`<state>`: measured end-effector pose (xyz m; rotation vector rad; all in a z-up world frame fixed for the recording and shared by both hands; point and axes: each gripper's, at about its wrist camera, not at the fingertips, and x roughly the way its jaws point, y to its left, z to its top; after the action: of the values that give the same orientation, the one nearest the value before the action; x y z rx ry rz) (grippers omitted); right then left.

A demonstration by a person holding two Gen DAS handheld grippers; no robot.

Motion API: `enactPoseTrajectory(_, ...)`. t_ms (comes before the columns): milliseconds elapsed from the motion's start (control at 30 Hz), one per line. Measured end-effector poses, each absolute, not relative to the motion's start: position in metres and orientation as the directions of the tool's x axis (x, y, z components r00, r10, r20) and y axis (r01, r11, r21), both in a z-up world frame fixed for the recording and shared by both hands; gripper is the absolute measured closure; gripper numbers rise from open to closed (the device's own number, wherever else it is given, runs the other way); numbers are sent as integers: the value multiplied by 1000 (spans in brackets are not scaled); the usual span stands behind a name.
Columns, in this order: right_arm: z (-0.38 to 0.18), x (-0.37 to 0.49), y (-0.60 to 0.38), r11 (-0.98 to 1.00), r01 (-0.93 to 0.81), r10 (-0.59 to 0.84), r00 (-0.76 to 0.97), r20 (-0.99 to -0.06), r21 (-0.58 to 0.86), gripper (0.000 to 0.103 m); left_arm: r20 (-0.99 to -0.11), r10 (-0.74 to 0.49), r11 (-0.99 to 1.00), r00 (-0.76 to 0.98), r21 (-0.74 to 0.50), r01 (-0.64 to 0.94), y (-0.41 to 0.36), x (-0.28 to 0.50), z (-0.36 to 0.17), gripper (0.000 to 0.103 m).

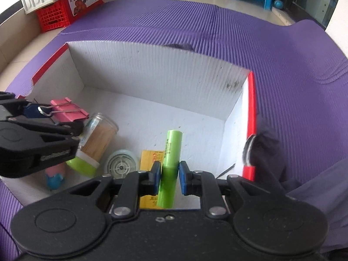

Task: Organize rigid objects
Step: 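Open both tools to drop the clip and highlighter into the box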

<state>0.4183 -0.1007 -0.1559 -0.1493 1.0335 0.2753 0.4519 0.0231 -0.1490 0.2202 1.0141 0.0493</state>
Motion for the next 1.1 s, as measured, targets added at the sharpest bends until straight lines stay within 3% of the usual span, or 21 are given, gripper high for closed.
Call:
enactPoseTrajectory(267,-162,413,-97,954,-301,162,464,-871,17,86,-842,149,975,519,213,66,21,453,-158,54)
enactPoseTrajectory(733,-153,405,-102,948,-312,213,458,-863,68,74,-858,139,983,495,179,35,22,444,-156,52)
enactPoseTrajectory(833,-147,402,-105,946,-316,224,464,-857,76,72,-862,121,988,492,152,24,24,439,-151,49)
enactPoseTrajectory(933,-139,395,-110,948,-309,229,481,-846,82,70,-857,117,989,501,146,20,23,432,-143,37)
enactPoseTrajectory(1100,-127,386,-116,956,-284,218,515,-829,75,50,-845,119,990,521,144,8,25,417,-129,36)
